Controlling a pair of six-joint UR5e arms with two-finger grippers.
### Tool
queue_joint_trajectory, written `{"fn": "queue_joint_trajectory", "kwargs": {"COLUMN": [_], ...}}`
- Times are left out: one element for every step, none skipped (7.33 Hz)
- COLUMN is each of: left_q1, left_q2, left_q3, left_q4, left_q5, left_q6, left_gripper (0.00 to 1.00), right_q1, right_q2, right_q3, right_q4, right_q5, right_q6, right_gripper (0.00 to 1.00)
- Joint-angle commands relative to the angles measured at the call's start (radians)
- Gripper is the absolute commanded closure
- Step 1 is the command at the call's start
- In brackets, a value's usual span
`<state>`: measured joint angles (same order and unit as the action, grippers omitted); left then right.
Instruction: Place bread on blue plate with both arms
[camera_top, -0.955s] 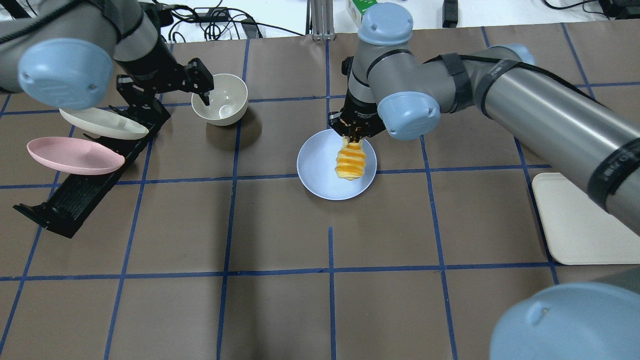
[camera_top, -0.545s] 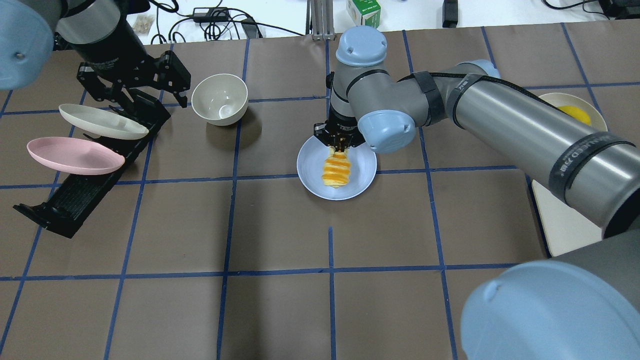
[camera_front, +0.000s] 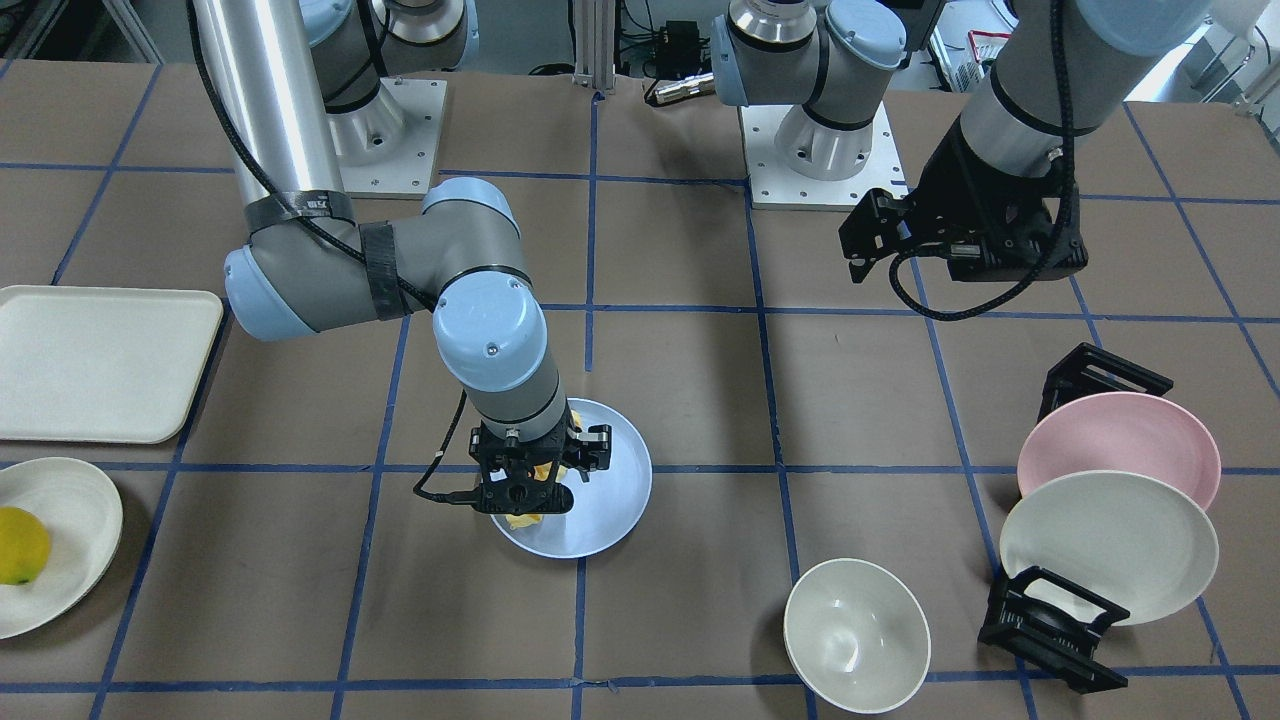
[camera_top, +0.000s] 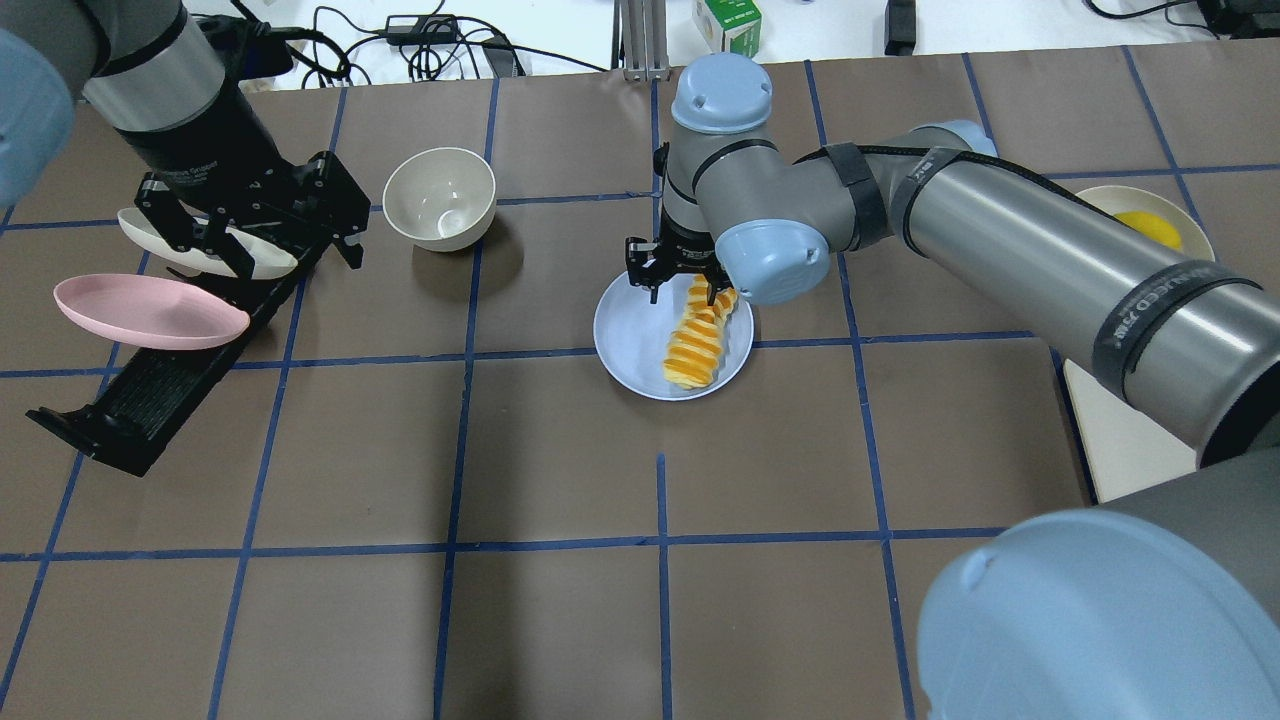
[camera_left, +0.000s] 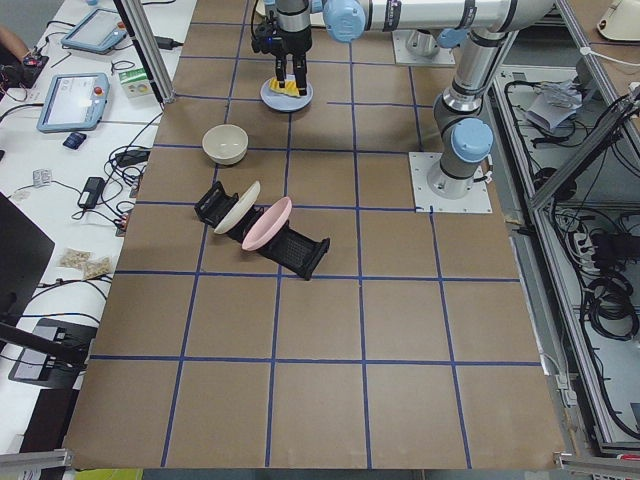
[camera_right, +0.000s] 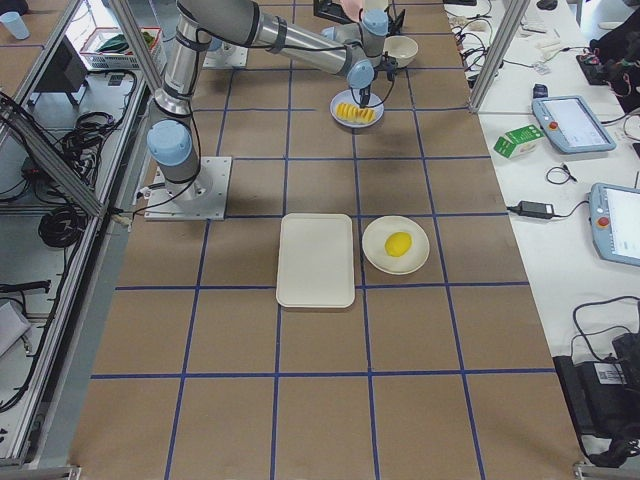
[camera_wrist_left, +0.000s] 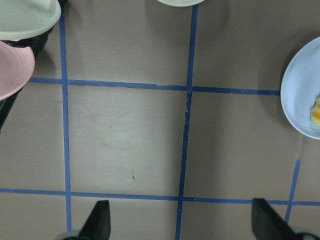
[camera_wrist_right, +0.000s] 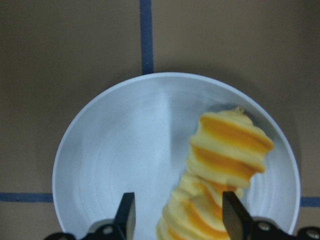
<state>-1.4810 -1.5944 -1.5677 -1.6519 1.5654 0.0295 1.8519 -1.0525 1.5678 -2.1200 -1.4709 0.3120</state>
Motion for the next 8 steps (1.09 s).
{"fn": "queue_joint_trajectory", "kwargs": {"left_q1": [-0.001,-0.005,-0.001,-0.001,0.004,0.002,0.004,0.002], "left_q2": [0.031,0.033,0.037,0.045,0.048,0.048,0.048,0.048], "left_q3": [-0.031,-0.032,-0.046,-0.055,-0.055,-0.057,-0.055,-0.055], "left_q4": [0.001,0.000,0.003,0.001,0.001,0.001,0.001,0.004], "left_q5": [0.018,0.019,0.018,0.018,0.019,0.018,0.019,0.018], "left_q6": [0.003,0.004,0.004,0.004,0.006,0.006,0.006,0.006], "left_gripper": [0.00,0.00,0.00,0.00,0.00,0.00,0.00,0.00], "right_q1": [-0.003,-0.006,-0.031,-0.077,-0.120,-0.144,-0.152,-0.152], "right_q2": [-0.021,-0.058,-0.090,-0.174,-0.267,-0.356,-0.424,-0.438], "right_q3": [-0.055,-0.130,-0.184,-0.192,-0.174,-0.152,-0.125,-0.106], "right_q4": [0.032,0.170,0.336,0.461,0.539,0.610,0.632,0.621], "right_q5": [-0.012,-0.023,-0.076,-0.095,-0.091,-0.089,-0.098,-0.098], "right_q6": [-0.002,-0.008,-0.058,-0.147,-0.207,-0.256,-0.319,-0.323], "right_gripper": [0.00,0.00,0.00,0.00,0.00,0.00,0.00,0.00]}}
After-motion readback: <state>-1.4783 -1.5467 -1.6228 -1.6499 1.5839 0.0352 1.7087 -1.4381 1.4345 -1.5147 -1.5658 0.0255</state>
